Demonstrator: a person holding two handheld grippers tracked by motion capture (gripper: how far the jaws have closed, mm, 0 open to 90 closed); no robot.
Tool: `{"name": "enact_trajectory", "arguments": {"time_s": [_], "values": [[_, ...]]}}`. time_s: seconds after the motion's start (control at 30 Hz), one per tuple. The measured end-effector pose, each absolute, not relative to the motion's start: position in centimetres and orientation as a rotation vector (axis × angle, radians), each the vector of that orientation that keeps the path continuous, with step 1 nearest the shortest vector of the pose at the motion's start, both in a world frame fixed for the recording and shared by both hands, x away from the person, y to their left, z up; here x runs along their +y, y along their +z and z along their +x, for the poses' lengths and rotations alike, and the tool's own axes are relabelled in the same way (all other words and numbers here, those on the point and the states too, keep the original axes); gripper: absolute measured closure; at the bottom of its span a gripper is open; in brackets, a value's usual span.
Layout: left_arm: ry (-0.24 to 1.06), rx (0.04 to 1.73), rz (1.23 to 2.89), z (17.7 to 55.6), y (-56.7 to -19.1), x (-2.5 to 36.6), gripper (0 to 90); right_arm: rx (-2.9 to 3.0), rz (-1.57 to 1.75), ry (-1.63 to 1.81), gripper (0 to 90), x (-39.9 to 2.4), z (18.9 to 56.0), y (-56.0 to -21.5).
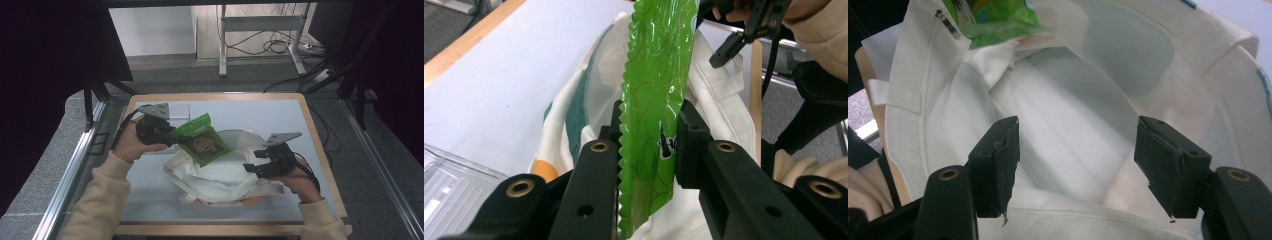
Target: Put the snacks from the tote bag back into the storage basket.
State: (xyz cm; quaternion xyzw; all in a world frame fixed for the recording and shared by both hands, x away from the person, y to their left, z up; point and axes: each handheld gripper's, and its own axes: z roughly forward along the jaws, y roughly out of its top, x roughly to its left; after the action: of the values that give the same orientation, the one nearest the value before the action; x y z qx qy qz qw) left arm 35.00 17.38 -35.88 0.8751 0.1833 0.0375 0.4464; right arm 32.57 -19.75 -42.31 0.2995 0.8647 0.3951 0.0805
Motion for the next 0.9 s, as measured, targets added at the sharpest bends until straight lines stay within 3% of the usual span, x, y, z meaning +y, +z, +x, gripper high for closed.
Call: {"name": "enact_trajectory", "arguments": {"time_s": [0.9], "values": [[0.148,0.475,2.152,36.0,-32.9,18.2,75.0,2.604,0.9,1.196,32.3,-19.8,33.0,-42.5]]}}
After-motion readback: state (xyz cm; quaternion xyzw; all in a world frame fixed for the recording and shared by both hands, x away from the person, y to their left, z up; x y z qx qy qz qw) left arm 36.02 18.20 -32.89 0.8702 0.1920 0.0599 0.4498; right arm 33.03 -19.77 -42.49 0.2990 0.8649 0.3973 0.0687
